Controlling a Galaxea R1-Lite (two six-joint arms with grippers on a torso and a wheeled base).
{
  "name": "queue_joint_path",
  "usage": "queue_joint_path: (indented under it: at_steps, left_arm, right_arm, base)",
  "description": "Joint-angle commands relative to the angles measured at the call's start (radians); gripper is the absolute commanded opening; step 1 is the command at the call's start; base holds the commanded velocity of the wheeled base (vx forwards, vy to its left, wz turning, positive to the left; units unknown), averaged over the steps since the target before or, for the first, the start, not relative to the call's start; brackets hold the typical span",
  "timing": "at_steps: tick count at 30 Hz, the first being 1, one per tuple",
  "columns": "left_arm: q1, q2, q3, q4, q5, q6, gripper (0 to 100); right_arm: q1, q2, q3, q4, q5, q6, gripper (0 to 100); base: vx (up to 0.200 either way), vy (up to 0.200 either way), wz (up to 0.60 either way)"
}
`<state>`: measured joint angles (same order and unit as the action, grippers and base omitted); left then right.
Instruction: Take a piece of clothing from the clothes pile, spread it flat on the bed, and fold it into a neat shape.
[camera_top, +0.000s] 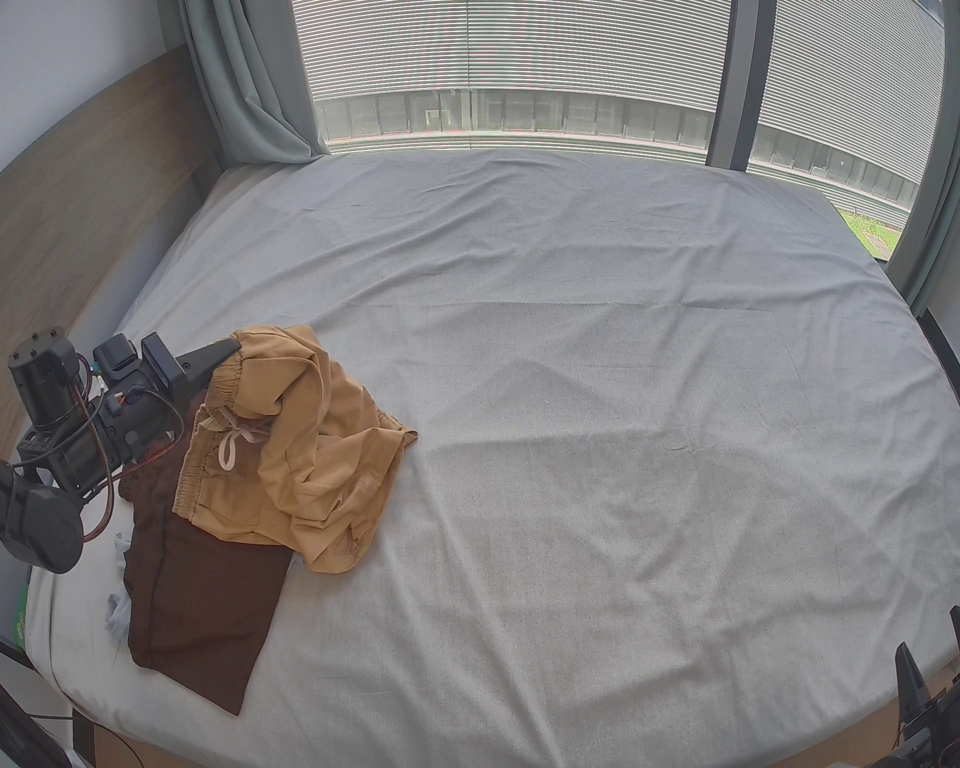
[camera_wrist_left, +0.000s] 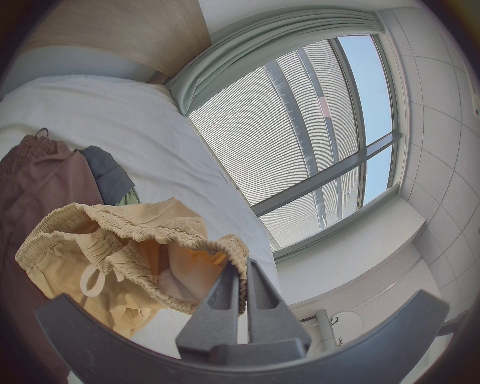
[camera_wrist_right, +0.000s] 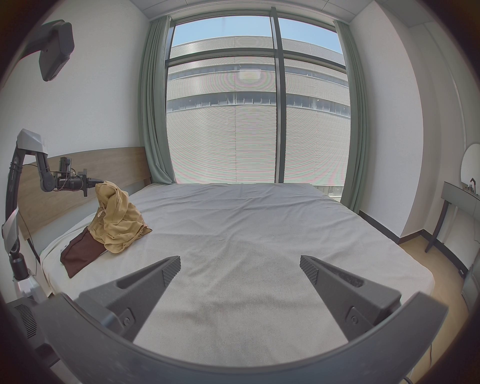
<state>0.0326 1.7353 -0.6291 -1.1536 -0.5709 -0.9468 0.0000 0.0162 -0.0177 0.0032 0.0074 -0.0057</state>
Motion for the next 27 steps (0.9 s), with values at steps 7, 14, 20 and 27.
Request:
queue_joint_path:
  at_steps: [7, 14, 20, 27]
  left_arm:
    - [-0.036, -0.039, 0.049, -0.029, 0.031, -0.059, 0]
    - [-0.143, -0.12, 0.042, -0.028, 0.14, -0.179, 0]
    - [-0.226, -0.137, 0.035, -0.028, 0.22, -0.179, 0]
    - [-0.299, -0.152, 0.037, -0.026, 0.273, -0.175, 0]
  right_arm:
    - [0.0, -0.016, 0.015, 0.0, 0.0, 0.0, 100]
    - [0.0, -0.016, 0.015, 0.0, 0.0, 0.0, 100]
    - [0.0, -0.016, 0.015, 0.0, 0.0, 0.0, 100]
    - [0.0, -0.016, 0.015, 0.0, 0.0, 0.0, 100]
  base:
    - [0.0, 0.0, 0.0]
    - [0.0, 0.0, 0.0]
    - [0.0, 0.0, 0.0]
    - [0.0, 0.0, 0.0]
